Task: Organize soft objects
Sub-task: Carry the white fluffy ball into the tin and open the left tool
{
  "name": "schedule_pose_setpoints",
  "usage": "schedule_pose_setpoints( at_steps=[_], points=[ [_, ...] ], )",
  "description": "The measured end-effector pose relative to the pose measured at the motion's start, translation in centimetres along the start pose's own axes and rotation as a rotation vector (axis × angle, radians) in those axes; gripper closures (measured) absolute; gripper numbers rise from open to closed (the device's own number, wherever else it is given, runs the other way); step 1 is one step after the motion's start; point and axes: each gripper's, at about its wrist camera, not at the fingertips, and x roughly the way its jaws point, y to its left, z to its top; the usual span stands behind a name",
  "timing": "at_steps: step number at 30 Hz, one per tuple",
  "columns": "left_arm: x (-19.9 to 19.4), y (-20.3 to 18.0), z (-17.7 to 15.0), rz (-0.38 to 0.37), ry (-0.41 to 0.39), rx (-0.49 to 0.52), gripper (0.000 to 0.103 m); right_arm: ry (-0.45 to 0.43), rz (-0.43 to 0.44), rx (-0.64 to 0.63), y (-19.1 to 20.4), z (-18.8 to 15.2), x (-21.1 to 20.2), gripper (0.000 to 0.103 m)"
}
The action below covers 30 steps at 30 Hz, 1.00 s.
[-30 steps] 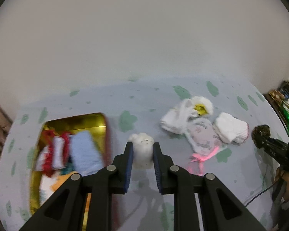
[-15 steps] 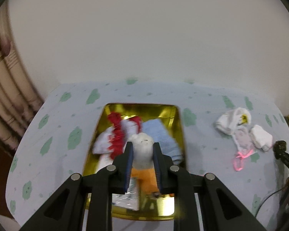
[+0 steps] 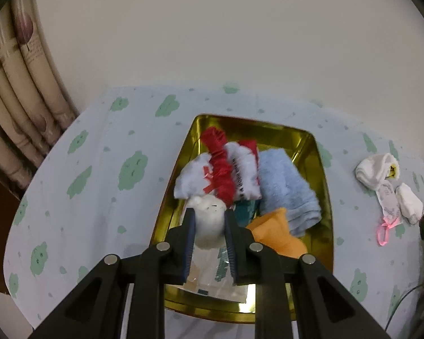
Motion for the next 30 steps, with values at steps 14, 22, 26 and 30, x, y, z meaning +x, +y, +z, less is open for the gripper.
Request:
schedule_pose_setpoints(
  at_steps=[14,22,26,30],
  points=[
    [1.2,0.3,-0.1,0.007,0.040,0.002,0.079,0.000,-0.002,-0.002,0.1,0.0,0.1,0.076],
    [0.5,0.3,0.3,-0.029,0.043,0.005,0.064,0.001,-0.003,-0.004,0.1,0.0,0.1,0.076],
    [-0.1,0.4,0.4,-0.037,0.035,-0.012,0.064,0.004,-0.003,-0.003,0.1,0.0,0.1,0.076],
    [-1.3,0.8,0.2,-0.042,0.008,-0.034,0.064,0.004,-0.002,-0.002,0.1,0.0,0.1,0.076]
  ],
)
